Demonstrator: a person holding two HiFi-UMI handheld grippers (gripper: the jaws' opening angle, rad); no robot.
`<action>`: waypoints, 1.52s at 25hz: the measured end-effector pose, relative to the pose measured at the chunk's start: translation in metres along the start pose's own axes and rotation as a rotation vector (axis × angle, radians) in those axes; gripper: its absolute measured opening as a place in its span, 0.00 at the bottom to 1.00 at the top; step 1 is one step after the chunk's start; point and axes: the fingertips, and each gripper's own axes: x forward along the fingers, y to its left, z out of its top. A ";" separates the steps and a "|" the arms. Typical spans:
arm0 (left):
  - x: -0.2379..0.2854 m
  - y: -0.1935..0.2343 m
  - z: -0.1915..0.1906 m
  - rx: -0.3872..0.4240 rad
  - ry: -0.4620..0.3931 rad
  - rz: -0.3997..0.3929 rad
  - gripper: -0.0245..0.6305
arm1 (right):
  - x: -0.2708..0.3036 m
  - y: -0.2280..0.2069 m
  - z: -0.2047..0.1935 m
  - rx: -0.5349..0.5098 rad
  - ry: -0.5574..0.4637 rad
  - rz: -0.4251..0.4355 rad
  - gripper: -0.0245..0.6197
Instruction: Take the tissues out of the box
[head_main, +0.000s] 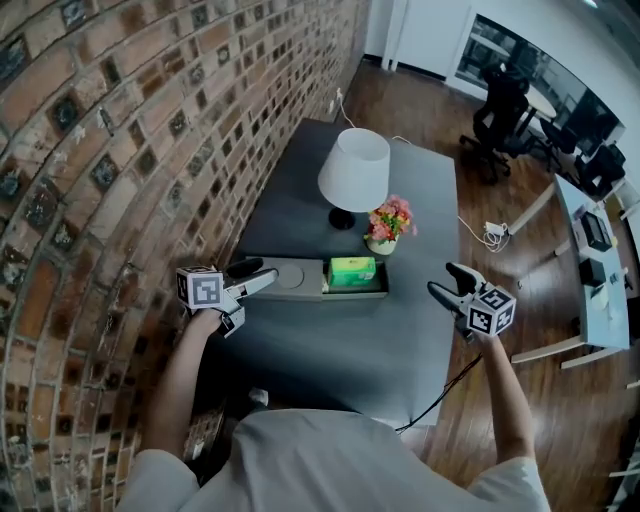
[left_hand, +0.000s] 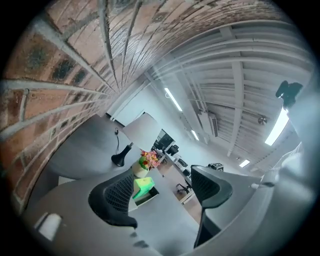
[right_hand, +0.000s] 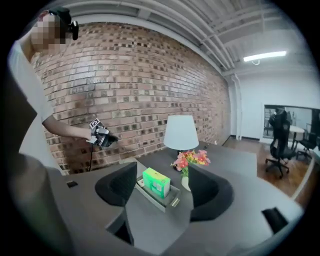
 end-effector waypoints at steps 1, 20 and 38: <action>0.000 0.000 -0.001 0.013 0.007 0.010 0.56 | 0.009 0.002 0.003 -0.039 0.013 0.016 0.53; 0.002 -0.006 -0.030 0.173 0.005 0.135 0.57 | 0.180 0.044 -0.042 -0.478 0.376 0.311 0.58; 0.002 -0.014 -0.052 0.297 -0.053 0.229 0.68 | 0.274 0.065 -0.120 -0.708 0.721 0.394 0.76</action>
